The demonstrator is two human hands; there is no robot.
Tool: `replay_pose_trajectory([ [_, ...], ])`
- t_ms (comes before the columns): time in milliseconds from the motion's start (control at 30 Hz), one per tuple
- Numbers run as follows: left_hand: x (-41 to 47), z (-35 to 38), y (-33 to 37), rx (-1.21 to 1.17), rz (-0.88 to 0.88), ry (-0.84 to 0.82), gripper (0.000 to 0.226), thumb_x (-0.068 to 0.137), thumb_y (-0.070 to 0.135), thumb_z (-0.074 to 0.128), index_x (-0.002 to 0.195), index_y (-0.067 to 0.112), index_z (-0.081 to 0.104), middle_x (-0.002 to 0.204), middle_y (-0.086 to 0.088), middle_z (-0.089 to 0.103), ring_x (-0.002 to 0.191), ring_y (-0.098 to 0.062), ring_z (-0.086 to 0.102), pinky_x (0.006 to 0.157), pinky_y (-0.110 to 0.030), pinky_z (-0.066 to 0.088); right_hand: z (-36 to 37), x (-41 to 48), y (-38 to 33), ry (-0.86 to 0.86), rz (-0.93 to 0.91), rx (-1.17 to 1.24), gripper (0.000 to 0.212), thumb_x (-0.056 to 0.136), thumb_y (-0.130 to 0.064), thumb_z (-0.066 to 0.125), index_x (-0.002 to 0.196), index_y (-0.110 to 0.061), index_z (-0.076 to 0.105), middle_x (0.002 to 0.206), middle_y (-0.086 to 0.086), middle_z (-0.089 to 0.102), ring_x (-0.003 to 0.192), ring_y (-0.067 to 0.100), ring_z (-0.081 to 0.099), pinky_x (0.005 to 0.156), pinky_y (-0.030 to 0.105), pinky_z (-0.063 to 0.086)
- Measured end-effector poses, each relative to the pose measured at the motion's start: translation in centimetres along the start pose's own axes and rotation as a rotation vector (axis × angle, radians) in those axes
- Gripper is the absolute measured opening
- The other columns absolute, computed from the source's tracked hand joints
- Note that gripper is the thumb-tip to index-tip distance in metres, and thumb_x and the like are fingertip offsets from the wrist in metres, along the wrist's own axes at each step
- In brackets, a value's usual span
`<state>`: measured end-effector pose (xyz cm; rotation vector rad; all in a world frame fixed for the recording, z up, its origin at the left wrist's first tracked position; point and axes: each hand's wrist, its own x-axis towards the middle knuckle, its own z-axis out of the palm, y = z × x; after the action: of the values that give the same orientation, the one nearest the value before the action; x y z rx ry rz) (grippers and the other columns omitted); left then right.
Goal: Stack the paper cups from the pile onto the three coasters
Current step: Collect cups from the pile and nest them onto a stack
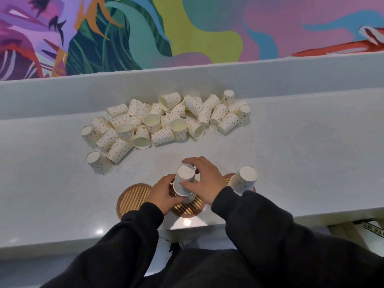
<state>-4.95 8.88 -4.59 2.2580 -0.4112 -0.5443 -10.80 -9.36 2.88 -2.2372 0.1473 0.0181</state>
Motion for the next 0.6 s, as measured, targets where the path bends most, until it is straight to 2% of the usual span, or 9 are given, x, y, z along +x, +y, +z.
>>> replay_pose_trajectory([
  [100,0.0,0.4,-0.4,-0.025,-0.006,-0.006,0.074,0.064,0.056,0.089,0.125,0.047,0.047,0.122,0.020,0.061,0.108,-0.003,0.058,0.095,-0.030,0.050,1.5,-0.1,0.8,-0.031,0.006,-0.012,0.059,0.084,-0.034,0.080,0.137,-0.038,0.052,0.135,-0.010,0.053,0.121,0.011,0.052,0.106,0.031,0.046],
  [233,0.1,0.5,-1.1,-0.024,-0.009,-0.041,0.075,0.068,0.049,0.086,0.130,0.043,0.045,0.124,0.017,0.061,0.112,-0.006,0.057,0.099,-0.034,0.051,3.3,0.0,1.6,-0.082,0.037,0.025,0.060,0.085,-0.032,0.077,0.136,-0.041,0.047,0.135,-0.012,0.055,0.119,0.008,0.054,0.096,0.015,0.040],
  [300,0.1,0.5,-1.4,-0.017,-0.009,-0.051,0.076,0.071,0.048,0.085,0.134,0.043,0.044,0.125,0.019,0.059,0.113,-0.006,0.057,0.099,-0.032,0.051,3.9,0.0,1.9,-0.094,0.086,0.062,0.061,0.085,-0.031,0.079,0.134,-0.043,0.045,0.131,-0.017,0.056,0.116,0.005,0.055,0.092,0.012,0.040],
  [433,0.2,0.5,-1.5,0.015,0.004,-0.070,0.074,0.078,0.036,0.085,0.139,0.037,0.044,0.126,0.017,0.056,0.111,-0.004,0.055,0.094,-0.022,0.046,4.6,-0.2,3.0,-0.116,0.177,0.115,0.066,0.079,-0.027,0.085,0.130,-0.042,0.045,0.122,-0.016,0.060,0.115,0.008,0.058,0.095,0.020,0.047],
  [533,0.9,-0.4,-1.5,0.084,0.033,-0.116,0.073,0.078,0.032,0.086,0.140,0.032,0.047,0.127,0.013,0.058,0.110,-0.006,0.056,0.096,-0.024,0.048,4.7,-0.2,3.5,-0.143,0.219,0.116,0.073,0.077,-0.031,0.089,0.134,-0.040,0.045,0.129,-0.016,0.060,0.120,0.008,0.057,0.105,0.030,0.051],
  [600,1.8,-1.7,-1.4,0.164,0.041,-0.156,0.069,0.080,0.032,0.085,0.139,0.031,0.050,0.128,0.010,0.060,0.108,-0.009,0.059,0.095,-0.026,0.050,4.3,-0.2,3.3,-0.164,0.225,0.100,0.083,0.075,-0.031,0.090,0.141,-0.039,0.041,0.139,-0.014,0.055,0.128,0.011,0.054,0.111,0.032,0.046],
])
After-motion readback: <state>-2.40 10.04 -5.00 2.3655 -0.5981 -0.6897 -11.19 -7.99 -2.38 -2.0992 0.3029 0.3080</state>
